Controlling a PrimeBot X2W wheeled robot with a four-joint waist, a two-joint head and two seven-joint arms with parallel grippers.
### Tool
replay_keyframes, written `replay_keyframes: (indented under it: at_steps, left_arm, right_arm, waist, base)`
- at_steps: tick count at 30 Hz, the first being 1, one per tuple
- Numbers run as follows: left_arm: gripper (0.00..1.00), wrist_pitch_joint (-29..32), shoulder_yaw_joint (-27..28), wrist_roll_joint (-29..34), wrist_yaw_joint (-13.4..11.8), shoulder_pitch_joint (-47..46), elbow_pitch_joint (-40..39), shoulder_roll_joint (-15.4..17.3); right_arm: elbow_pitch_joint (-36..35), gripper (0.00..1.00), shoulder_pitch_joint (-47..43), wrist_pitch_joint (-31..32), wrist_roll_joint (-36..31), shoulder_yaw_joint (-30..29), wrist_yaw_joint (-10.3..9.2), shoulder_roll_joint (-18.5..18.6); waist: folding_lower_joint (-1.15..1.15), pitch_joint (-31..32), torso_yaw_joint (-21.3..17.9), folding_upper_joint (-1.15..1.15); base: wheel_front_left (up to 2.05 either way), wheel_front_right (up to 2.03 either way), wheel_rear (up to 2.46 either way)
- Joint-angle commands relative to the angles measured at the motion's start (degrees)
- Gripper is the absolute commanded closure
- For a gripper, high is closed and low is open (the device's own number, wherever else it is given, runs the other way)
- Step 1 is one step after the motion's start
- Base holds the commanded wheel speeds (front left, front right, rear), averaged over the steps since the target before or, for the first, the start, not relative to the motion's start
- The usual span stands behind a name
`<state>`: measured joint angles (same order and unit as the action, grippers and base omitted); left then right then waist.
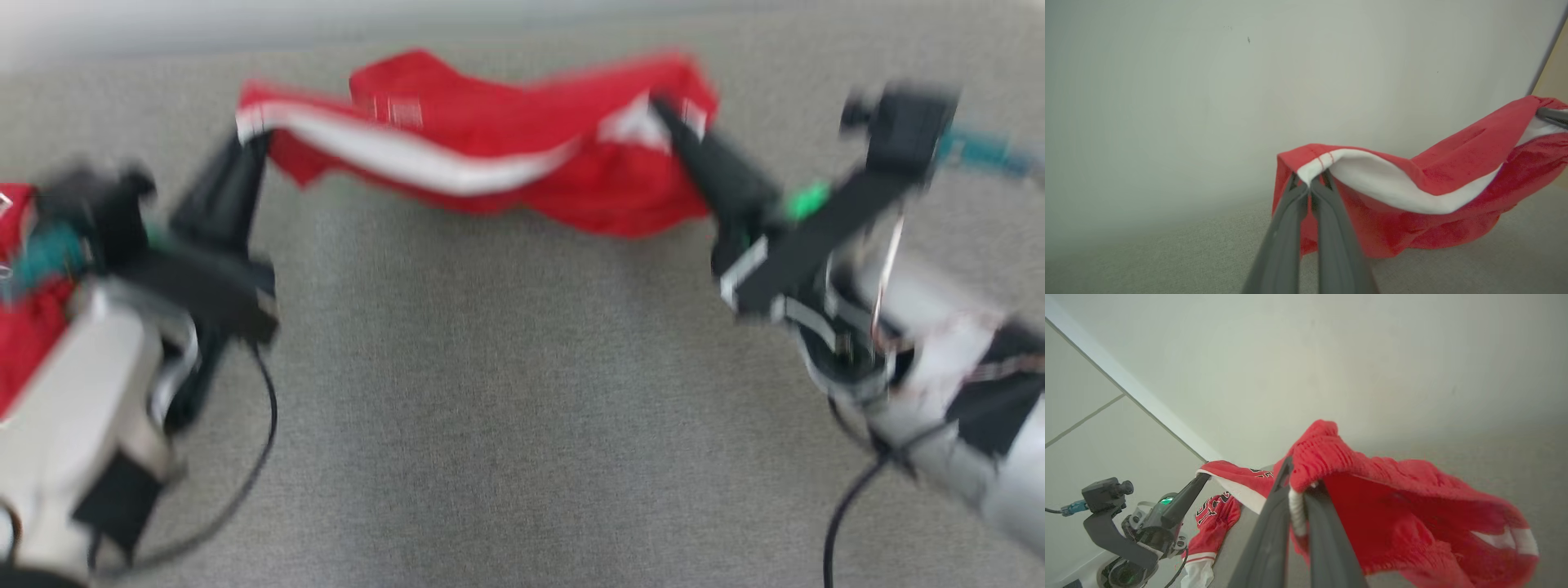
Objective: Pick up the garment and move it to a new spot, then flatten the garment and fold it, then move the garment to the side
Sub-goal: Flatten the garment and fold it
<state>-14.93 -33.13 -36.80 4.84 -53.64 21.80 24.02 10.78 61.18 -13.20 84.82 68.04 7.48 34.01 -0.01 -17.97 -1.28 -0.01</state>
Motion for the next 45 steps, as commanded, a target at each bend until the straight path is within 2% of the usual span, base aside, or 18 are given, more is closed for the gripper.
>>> replay_keyframes:
  at_steps: [1,10,15,21,27,37,41,45]
  left_arm:
    - [1.00,-0.2,0.3,-0.5,-0.6,2.0,-0.6,0.7]
    - [1.00,-0.1,1.3,-3.2,-6.8,24.8,-12.0,3.6]
    - [1.00,-0.2,1.8,-2.0,-7.9,35.5,-15.3,2.8]
    - [1.00,-0.2,2.6,1.1,-9.1,45.3,-15.3,1.1]
    - [1.00,-0.2,6.0,4.0,-10.1,52.4,-15.1,-0.5]
    - [1.00,-0.2,9.2,7.9,-8.7,56.8,-14.5,-2.5]
    - [1.00,-0.2,10.1,9.5,-7.8,54.7,-14.7,-2.0]
    - [1.00,-0.2,10.4,11.4,-5.9,49.7,-14.7,-0.4]
  right_arm:
    - [-0.5,1.00,-1.6,-0.4,0.2,0.3,0.02,0.7]
    - [-8.4,1.00,-18.2,-1.9,-0.9,3.7,0.03,6.0]
    - [-11.2,1.00,-25.4,-1.6,-3.3,5.1,0.03,8.3]
    - [-10.1,1.00,-33.6,-1.1,-1.2,5.4,0.03,10.1]
    - [-11.0,1.00,-38.8,0.4,-0.2,5.5,0.03,10.9]
    - [-13.1,1.00,-44.0,2.2,1.2,5.5,0.03,10.7]
    - [-13.8,1.00,-43.0,1.3,1.5,4.7,0.03,9.6]
    - [-14.5,1.00,-41.7,0.2,1.8,3.2,0.03,9.1]
  waist:
    - [0.01,3.8,-0.7,0.01]
    - [0.01,9.6,-0.5,0.01]
    - [0.01,12.2,-0.5,0.01]
    - [0.01,15.2,-0.4,0.01]
    - [0.01,16.7,-1.1,0.01]
    - [0.01,17.4,-0.6,0.01]
    - [0.01,17.1,-0.9,0.01]
    - [0.01,16.0,-1.5,0.01]
  base:
    - [0.00,0.00,0.00]
    - [0.00,0.00,0.00]
    - [0.00,0.00,0.00]
    - [0.00,0.00,0.00]
    - [0.00,0.00,0.00]
    - [0.00,0.00,0.00]
    - [0.00,0.00,0.00]
    - [0.00,0.00,0.00]
